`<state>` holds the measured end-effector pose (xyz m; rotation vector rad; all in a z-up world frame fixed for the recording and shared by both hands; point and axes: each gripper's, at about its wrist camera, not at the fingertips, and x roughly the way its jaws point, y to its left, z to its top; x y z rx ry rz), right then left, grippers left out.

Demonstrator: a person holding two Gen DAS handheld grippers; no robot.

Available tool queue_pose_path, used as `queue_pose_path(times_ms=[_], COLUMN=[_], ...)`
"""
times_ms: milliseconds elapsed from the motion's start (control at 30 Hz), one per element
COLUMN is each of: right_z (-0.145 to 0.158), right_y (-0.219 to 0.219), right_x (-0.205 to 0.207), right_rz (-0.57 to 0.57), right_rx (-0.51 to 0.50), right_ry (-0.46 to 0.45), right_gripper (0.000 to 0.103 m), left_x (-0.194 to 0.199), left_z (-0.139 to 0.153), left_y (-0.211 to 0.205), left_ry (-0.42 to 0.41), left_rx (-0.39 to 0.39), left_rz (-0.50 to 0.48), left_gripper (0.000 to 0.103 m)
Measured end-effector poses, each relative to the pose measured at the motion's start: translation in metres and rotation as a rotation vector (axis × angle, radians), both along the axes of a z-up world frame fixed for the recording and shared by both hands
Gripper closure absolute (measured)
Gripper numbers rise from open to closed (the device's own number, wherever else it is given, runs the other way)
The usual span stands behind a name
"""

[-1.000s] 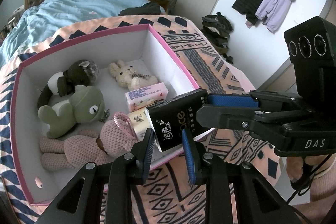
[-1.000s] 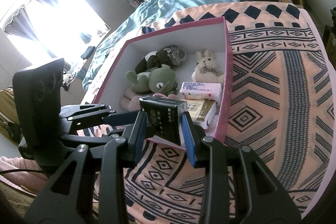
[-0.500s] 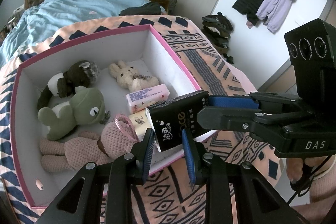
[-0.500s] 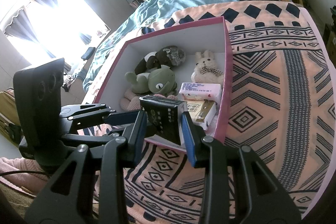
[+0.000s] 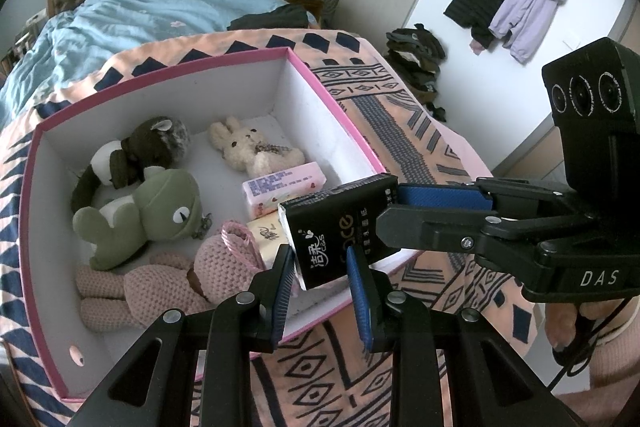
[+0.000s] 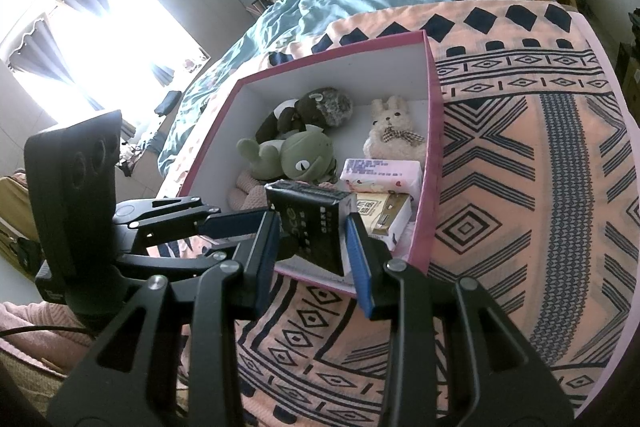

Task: Organize objects
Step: 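Move the black packet over the box interior with the right gripper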

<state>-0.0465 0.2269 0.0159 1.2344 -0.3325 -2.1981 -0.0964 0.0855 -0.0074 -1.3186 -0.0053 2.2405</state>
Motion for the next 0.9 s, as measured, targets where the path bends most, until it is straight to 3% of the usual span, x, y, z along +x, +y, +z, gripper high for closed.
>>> queue_pose_path(times_ms=[900], right_z=[-0.0079], right_y=[0.0006], right_x=[-0.0083], right_rz=[-0.012], right_rx=[-0.004], right_ry=[-0.012], right_gripper=[0.066], left_x=[-0.0081], left_z=[-0.0038], left_y=[-0.0007], left_ry=[-0.011], left_rx=[-0.005], left_rz=[0.005], left_gripper=[0.076])
